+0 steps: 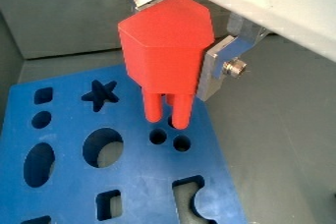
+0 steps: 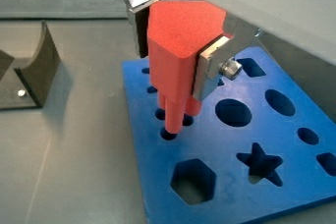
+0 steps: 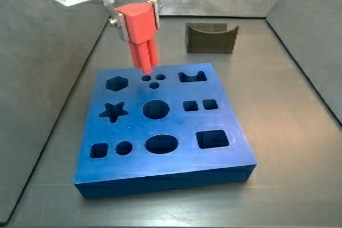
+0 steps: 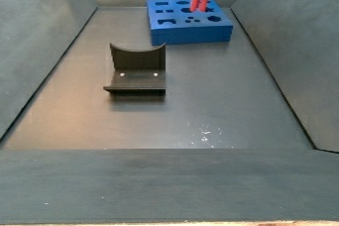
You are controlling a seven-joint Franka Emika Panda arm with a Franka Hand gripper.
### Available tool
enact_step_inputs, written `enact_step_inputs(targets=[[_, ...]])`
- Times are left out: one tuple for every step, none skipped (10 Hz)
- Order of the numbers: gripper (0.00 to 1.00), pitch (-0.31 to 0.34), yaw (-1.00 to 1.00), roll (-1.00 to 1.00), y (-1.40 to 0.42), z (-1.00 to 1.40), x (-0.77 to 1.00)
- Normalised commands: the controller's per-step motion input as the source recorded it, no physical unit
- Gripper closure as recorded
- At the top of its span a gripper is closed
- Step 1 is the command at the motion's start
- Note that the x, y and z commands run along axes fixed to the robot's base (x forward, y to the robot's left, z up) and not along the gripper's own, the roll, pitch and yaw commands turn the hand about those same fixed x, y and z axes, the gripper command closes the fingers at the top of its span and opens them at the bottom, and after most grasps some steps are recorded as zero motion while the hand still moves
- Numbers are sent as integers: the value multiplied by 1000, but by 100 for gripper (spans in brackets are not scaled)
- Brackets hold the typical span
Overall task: Pick up the 3 prong object. Move up. Move to above the board. Insert the 3 prong object.
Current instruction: Insert the 3 prong object.
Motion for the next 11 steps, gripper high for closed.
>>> enact_step_inputs(targets=[[100, 0, 257, 106, 0, -520, 300], [100, 46, 186, 203, 3, -523, 360], [100, 71, 74, 260, 0, -549, 297], [100, 23, 46, 283, -3, -551, 209], [100, 57, 0, 189, 0, -420, 131], [100, 23, 0, 151, -17, -411, 123], [100, 0, -20, 194, -86, -469, 203], [100, 0, -26, 223, -111, -489, 246], [100, 0, 0, 223, -111, -474, 214], [100, 11, 0, 43, 0, -254, 60], [100, 0, 0, 0, 0, -54, 0]])
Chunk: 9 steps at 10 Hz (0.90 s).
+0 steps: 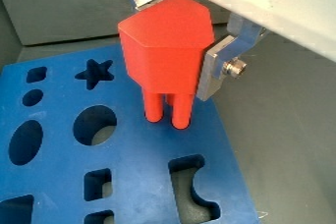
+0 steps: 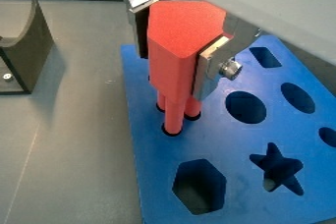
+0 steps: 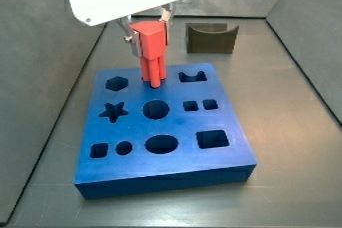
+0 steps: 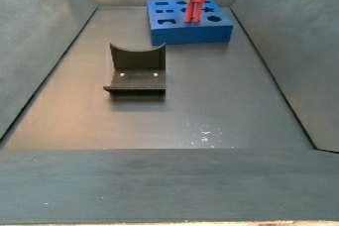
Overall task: Pick up the 3 prong object. Move up. Move to above the board. Insert the 3 prong object.
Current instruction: Insert the 3 prong object.
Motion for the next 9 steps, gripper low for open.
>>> enact_step_inputs(targets=[[100, 0, 0, 86, 0, -217, 11], [100, 0, 0, 129, 0, -280, 40], [100, 43, 0, 269, 0, -337, 0], [100, 60, 0, 343, 0, -437, -57], [100, 51, 0, 389, 0, -463, -74], [100, 17, 0, 429, 0, -497, -40], [100, -106, 0, 380, -71, -711, 17], [100, -154, 0, 366, -154, -906, 106], [100, -120, 0, 320, -157, -951, 174]])
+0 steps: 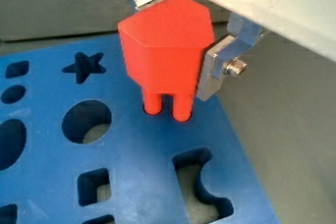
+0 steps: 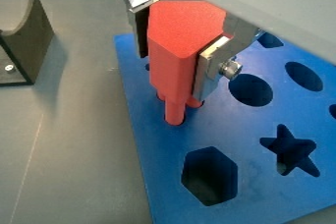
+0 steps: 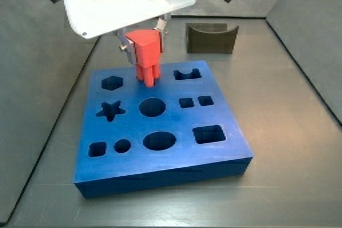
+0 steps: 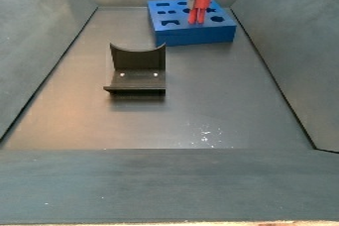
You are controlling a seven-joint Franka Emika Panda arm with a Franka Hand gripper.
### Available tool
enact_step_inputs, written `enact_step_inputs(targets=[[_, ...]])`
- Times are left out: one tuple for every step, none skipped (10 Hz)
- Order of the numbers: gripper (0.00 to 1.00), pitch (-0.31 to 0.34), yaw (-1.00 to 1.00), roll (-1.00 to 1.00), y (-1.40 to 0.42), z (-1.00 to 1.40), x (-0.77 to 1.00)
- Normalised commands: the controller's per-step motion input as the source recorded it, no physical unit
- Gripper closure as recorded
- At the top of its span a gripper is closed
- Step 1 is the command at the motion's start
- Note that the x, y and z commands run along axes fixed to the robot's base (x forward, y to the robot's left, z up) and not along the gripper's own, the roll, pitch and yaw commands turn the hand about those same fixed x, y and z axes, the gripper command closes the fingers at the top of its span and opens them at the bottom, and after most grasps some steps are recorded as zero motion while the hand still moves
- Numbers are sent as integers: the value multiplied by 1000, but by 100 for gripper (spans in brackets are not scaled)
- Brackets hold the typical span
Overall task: Pick up the 3 prong object. Move up. Move to above the board. Insert the 3 prong object.
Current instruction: Insert the 3 prong object.
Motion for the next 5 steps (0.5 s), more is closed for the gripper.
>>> enact_step_inputs(targets=[[100, -71, 14, 311, -146, -960, 246], [100, 0, 37, 411, -140, -840, 266], [100, 0, 0, -9, 0, 0, 0], [0, 0, 0, 0, 0, 0, 0], [0, 0, 0, 0, 0, 0, 0]])
